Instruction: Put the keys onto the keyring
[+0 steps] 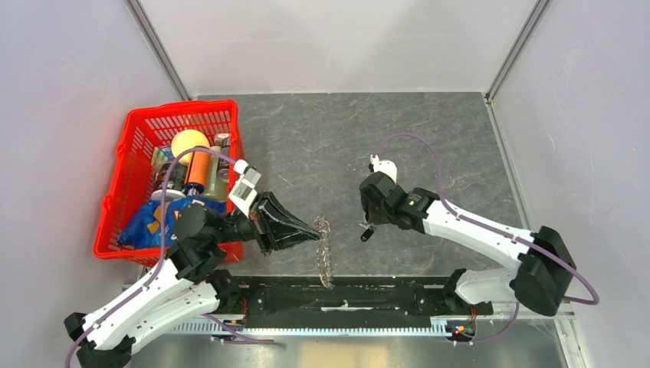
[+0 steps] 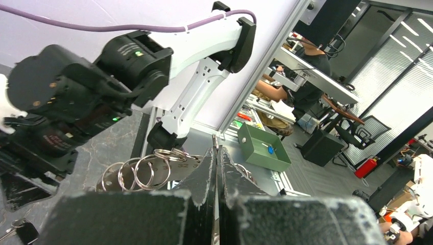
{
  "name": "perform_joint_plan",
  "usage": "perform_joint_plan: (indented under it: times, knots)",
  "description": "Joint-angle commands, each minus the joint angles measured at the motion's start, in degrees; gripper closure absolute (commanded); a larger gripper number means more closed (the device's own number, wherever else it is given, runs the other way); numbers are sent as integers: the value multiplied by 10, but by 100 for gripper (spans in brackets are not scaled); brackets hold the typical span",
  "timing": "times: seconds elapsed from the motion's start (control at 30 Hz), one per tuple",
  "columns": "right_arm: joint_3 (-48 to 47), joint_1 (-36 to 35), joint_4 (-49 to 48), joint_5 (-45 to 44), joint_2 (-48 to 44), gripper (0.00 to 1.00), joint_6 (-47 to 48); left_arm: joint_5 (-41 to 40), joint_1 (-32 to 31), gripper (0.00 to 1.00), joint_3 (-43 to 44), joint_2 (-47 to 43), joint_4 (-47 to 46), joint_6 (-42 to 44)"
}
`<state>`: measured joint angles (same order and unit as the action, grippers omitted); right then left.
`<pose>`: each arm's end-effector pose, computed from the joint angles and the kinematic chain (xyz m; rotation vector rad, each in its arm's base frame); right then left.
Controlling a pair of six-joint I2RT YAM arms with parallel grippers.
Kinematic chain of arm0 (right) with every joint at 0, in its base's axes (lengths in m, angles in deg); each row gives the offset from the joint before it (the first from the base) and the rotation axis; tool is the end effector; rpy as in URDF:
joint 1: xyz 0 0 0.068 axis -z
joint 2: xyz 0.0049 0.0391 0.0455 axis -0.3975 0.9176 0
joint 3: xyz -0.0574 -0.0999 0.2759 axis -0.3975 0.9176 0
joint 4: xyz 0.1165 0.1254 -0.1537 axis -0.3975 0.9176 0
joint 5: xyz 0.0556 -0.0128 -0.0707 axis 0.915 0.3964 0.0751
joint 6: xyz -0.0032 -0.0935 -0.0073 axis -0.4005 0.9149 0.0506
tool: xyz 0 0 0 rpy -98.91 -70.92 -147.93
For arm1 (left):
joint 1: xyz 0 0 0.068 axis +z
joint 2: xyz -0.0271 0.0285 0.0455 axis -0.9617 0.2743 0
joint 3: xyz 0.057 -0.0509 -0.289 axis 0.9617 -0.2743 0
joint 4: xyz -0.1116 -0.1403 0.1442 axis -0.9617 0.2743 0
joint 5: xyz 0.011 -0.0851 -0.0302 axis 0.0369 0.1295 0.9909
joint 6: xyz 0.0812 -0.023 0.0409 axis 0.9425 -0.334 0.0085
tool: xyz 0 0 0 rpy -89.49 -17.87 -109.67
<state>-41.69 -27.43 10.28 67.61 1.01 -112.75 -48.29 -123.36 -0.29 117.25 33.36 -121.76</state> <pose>0.1729 0.1676 0.2502 -0.1597 2.4666 0.2321 0.0346 -0.1201 0.4067 0.7616 1.2927 -1.7246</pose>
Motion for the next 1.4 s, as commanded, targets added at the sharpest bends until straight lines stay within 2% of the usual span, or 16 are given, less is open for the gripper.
perform_joint_plan:
  times: [0.0, 0.47, 0.83, 0.93, 1.13, 1.37]
  knots:
    - [-9, 29, -33, 3, 36, 40, 2, 11, -1, 98, -3, -12, -25, 9]
    - [-34, 41, -26, 64, 144, 32, 90, 24, -1, 98, -14, -14, -23, 10]
    - [43, 40, 2, 101, 64, 33, 31, 28, -1, 98, -23, -21, -23, 11]
    - [62, 40, 1, 96, 50, 43, 10, 29, -1, 98, -21, -20, -25, 11]
    - [79, 40, -20, 126, 46, 99, -5, 30, -1, 98, -21, -20, -25, 11]
    - [97, 40, -77, 158, 78, 100, -27, 28, -1, 98, -19, -23, -15, 14]
